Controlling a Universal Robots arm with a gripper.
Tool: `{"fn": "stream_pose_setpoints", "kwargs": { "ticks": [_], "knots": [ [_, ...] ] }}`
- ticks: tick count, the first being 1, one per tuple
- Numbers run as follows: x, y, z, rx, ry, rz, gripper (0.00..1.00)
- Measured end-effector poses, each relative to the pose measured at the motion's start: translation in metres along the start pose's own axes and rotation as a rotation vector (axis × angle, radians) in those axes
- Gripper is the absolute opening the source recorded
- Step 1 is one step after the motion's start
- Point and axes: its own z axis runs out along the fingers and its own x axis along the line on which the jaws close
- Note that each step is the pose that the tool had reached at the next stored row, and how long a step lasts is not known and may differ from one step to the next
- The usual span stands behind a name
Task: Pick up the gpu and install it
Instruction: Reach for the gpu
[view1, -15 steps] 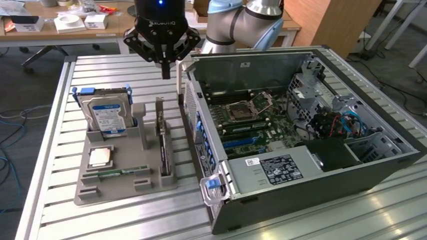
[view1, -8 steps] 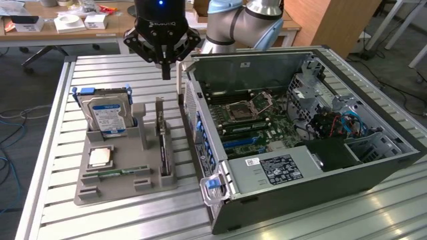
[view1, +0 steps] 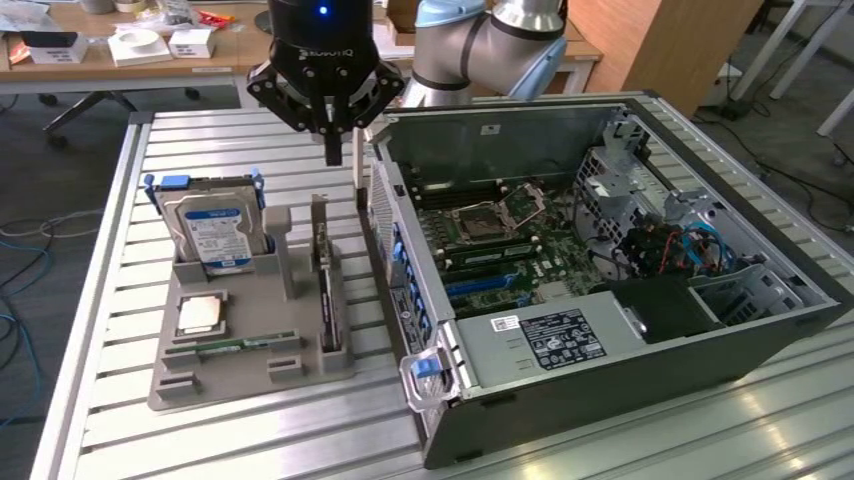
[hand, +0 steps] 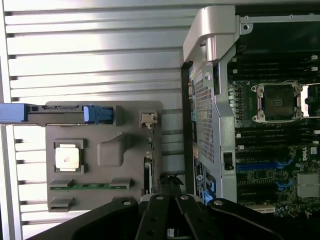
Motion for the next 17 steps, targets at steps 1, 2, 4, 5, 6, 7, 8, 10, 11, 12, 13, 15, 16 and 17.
{"fn": "stream_pose_setpoints", "kwargs": {
  "ticks": [1,2,4,5,6,7,8,10,11,12,13,15,16,17],
  "knots": [
    [0.000,-0.0020,-0.0001,0.0000,0.0000,0.000,0.10],
    [0.000,-0.0037,-0.0002,0.0000,0.0000,0.000,0.10],
    [0.001,-0.0056,-0.0003,0.0001,0.0000,0.000,0.10],
    [0.003,-0.0063,-0.0003,0.0000,-0.0001,0.000,0.10],
    [0.005,-0.0069,-0.0004,0.0000,0.0000,0.000,0.10],
    [0.006,-0.0074,-0.0005,0.0000,0.0000,0.000,0.10],
    [0.008,-0.0079,-0.0005,-0.0001,-0.0001,0.000,0.10],
    [0.011,-0.0087,-0.0006,-0.0001,-0.0001,0.000,0.10],
    [0.013,-0.0090,-0.0007,-0.0001,-0.0001,0.000,0.10],
    [0.015,-0.0093,-0.0008,0.0000,-0.0001,0.000,0.10],
    [0.016,-0.0095,-0.0008,0.0000,-0.0001,0.000,0.10],
    [0.017,-0.0107,-0.0009,-0.0001,-0.0001,0.000,0.10],
    [0.017,-0.0120,-0.0010,-0.0001,0.0000,0.000,0.10],
    [0.017,-0.0138,-0.0010,-0.0001,-0.0001,0.000,0.10]
  ]
}}
